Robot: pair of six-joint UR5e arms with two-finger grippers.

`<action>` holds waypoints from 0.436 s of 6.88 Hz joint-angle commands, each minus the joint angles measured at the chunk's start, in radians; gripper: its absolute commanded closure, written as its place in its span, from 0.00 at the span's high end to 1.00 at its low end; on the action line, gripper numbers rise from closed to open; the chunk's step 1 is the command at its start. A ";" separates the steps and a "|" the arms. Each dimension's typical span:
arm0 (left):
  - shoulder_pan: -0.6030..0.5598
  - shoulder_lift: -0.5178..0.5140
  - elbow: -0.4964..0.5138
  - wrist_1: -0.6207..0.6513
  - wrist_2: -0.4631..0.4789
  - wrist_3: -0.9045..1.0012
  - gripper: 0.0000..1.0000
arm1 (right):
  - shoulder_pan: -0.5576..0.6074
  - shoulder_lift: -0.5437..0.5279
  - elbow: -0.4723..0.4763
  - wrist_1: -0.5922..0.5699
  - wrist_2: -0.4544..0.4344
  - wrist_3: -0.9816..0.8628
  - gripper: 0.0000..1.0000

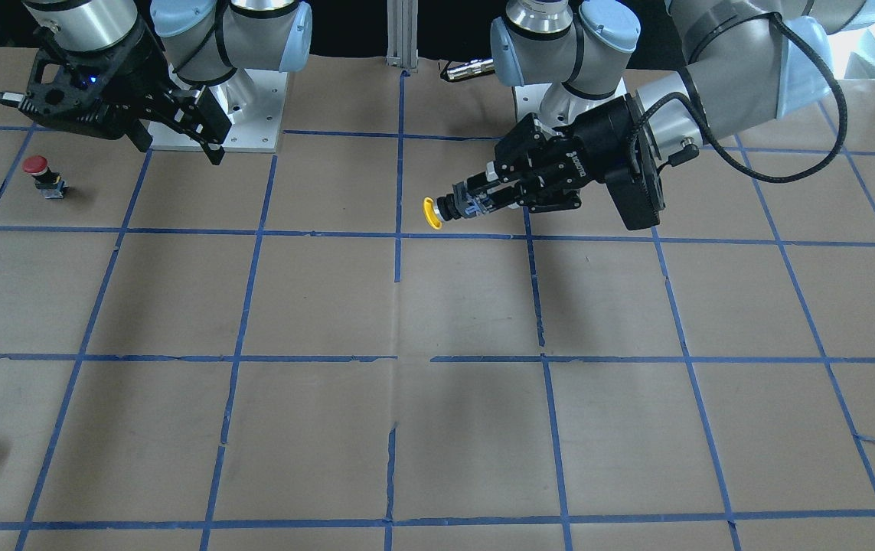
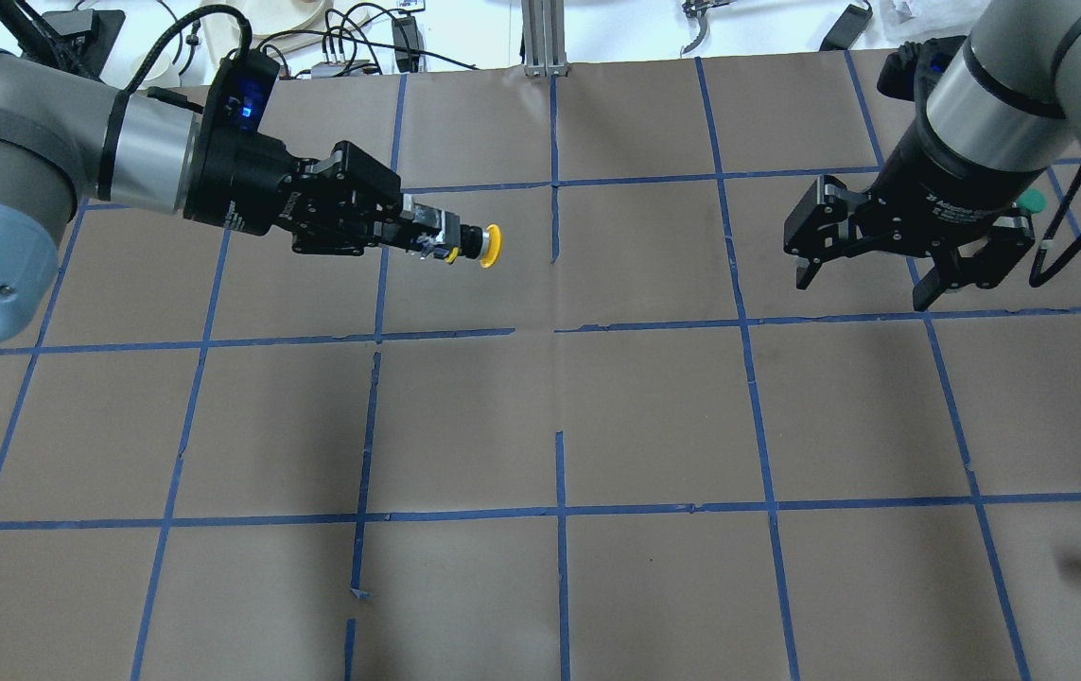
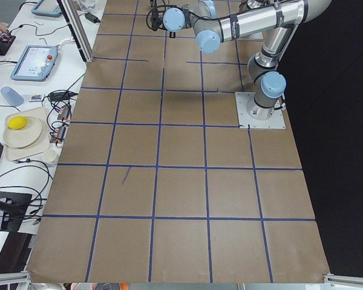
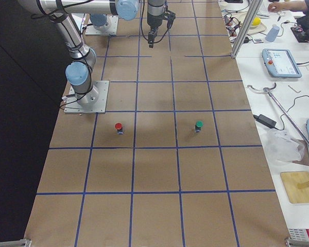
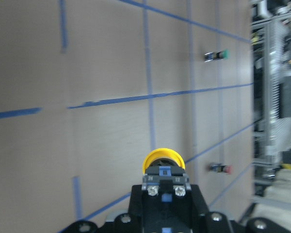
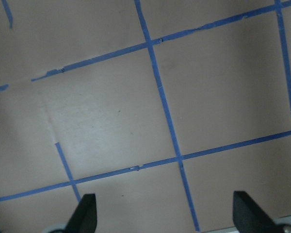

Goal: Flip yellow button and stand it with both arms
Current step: 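Carry the button toward the table center while the right gripper approaches it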

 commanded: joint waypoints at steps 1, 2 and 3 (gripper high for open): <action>-0.069 0.030 -0.028 0.004 -0.263 -0.113 0.21 | -0.048 0.068 -0.079 0.017 0.227 0.239 1.00; -0.084 0.033 -0.046 0.005 -0.333 -0.115 0.21 | -0.063 0.089 -0.110 0.016 0.340 0.373 1.00; -0.084 0.044 -0.074 0.005 -0.403 -0.115 0.21 | -0.078 0.114 -0.127 0.010 0.458 0.474 1.00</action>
